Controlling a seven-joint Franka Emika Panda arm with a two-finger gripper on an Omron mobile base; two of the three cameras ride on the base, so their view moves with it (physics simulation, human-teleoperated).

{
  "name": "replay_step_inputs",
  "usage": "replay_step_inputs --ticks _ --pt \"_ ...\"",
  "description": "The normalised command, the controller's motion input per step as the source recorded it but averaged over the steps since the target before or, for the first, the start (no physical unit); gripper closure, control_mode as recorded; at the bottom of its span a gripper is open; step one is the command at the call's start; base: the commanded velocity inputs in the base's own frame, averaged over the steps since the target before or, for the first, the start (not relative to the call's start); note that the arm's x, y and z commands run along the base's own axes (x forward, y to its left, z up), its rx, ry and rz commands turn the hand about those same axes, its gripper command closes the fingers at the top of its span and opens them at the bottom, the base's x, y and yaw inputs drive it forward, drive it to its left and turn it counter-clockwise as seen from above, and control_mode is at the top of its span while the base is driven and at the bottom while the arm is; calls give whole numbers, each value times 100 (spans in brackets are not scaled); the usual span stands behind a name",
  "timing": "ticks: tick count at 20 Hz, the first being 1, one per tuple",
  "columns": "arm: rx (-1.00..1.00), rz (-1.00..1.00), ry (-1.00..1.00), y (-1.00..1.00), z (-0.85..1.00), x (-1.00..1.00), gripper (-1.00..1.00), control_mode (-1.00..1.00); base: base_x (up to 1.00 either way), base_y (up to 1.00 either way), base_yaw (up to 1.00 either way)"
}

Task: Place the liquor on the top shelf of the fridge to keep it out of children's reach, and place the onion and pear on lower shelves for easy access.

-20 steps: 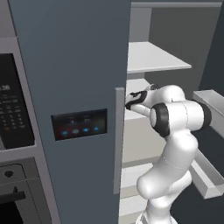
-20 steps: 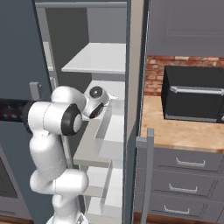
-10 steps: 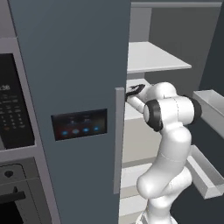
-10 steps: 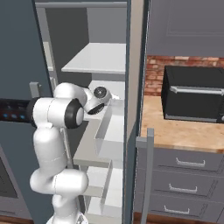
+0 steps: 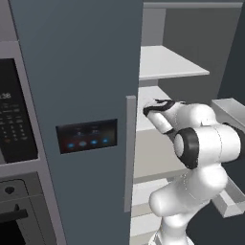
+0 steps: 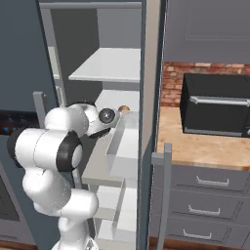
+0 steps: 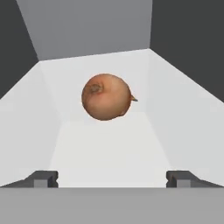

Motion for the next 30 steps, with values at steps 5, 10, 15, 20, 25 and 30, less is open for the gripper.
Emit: replay_step_inputs --ticks 5,10,15,20,25,30 --pt "-9 2 8 9 81 -100 -100 -100 0 0 0" --pt "-12 1 11 13 98 -96 -100 -100 0 0 0" --pt "-12 0 15 0 100 -79 -100 -100 0 0 0" --pt "-16 0 30 0 97 -90 -100 -100 0 0 0" --pt "-8 6 17 13 23 -100 -100 -100 0 0 0" --pt "7 13 -1 45 -2 -92 -100 -100 0 0 0"
